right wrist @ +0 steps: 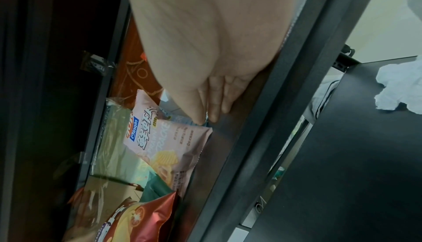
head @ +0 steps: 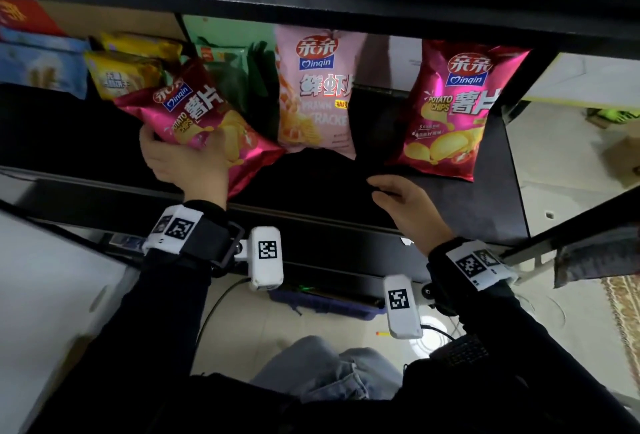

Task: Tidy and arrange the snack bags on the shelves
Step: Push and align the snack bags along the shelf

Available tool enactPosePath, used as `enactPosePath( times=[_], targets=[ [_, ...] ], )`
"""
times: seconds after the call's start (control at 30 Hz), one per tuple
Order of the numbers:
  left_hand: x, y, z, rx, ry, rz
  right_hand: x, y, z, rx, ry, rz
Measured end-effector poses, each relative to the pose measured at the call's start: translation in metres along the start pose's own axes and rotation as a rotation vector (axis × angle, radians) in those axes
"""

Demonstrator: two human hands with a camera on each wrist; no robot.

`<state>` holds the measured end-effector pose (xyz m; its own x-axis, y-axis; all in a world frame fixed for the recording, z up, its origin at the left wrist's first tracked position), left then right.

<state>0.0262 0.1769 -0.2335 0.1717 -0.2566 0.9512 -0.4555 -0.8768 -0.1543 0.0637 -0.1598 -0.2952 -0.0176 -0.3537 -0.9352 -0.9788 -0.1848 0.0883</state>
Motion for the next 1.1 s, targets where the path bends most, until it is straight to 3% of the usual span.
enactPosePath(
  times=[0.07, 0.13, 0.27, 0.33, 0.4, 0.5, 0.57, 0.67, 0.87, 1.1],
  targets=[
    [0.016, 0.012, 0.006, -0.037, 0.094, 0.105, -0.002, 0.000, 0.001, 0.000, 0.009, 0.007],
    [0.032, 0.030, 0.022, -0.149, 0.205, 0.182, -0.005, 0.001, -0.011, 0.108, -0.018, -0.004],
    [0.067, 0.084, 0.053, -0.329, 0.191, 0.436, -0.007, 0.015, -0.081, 0.667, -0.088, -0.007],
    [0.076, 0.114, 0.075, -0.498, 0.285, 0.436, -0.003, 0.018, -0.112, 0.828, -0.062, 0.040],
    [0.077, 0.140, 0.103, -0.676, 0.241, 0.418, 0.005, 0.009, -0.128, 0.798, -0.030, 0.131],
    [0.070, 0.173, 0.149, -0.985, 0.097, 0.298, 0.016, -0.008, -0.127, 0.595, -0.122, 0.213],
    [0.067, 0.189, 0.169, -1.129, 0.023, 0.216, 0.020, -0.014, -0.120, 0.490, -0.166, 0.230],
    [0.065, 0.207, 0.188, -1.276, -0.053, 0.154, 0.028, -0.015, -0.115, 0.447, -0.157, 0.255],
    [0.063, 0.212, 0.192, -1.302, -0.076, 0.160, 0.033, -0.005, -0.112, 0.304, -0.126, 0.244],
    [0.049, 0.204, 0.189, -1.295, -0.024, 0.072, 0.016, 0.012, -0.097, 0.185, -0.202, 0.188]
  ],
)
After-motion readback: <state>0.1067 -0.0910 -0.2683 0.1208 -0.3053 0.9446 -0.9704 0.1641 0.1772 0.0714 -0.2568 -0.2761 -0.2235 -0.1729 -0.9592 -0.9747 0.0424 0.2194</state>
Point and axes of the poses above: each hand's wrist, its own y-axis away from the middle knuckle, its own z-axis out of the palm, x = y × z, the point moved 8 cm from there along -y, towards the middle knuckle, and after that the axes turned 4 degrees about y, right-handed, at the moved point
